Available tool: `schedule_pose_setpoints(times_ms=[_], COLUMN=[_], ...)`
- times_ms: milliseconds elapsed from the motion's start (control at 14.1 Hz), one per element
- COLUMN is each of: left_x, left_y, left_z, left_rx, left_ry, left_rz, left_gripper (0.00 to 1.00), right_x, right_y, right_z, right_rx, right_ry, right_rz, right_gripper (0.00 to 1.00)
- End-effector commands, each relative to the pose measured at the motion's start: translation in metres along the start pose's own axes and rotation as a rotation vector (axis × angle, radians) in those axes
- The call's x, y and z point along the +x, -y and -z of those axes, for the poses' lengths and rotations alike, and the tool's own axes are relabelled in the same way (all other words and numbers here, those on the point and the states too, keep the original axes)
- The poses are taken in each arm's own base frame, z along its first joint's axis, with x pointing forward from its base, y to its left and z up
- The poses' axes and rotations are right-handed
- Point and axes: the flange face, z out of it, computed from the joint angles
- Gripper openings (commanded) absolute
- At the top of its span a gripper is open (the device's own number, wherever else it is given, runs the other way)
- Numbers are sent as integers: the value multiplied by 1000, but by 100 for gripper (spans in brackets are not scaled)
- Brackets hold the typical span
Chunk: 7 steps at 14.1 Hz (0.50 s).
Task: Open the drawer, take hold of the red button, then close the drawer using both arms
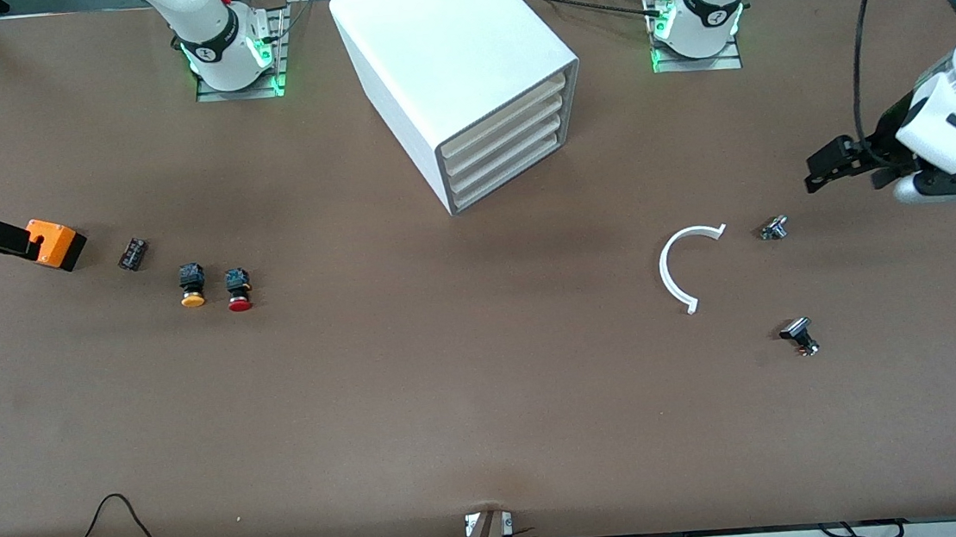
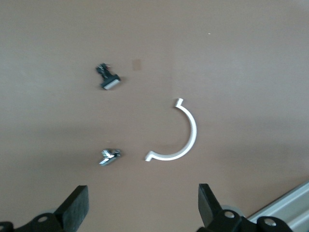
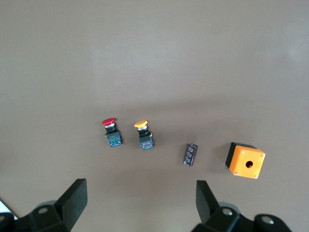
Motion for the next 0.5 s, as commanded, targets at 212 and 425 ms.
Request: schedule_pose_setpoints(times_ms=[212, 425], left_x=[-4, -3], left_y=[-14, -16], left_z=[14, 15], left_rx=[46, 48], left_ry=[26, 27], left_rz=[-69, -72], left_gripper=[100, 100], right_x=[1, -3], right_y=[3, 4], right_z=[4, 3], right_rx=[-3, -6], right_ry=[2, 18], right_rz=[43, 52], right_gripper=[100, 100])
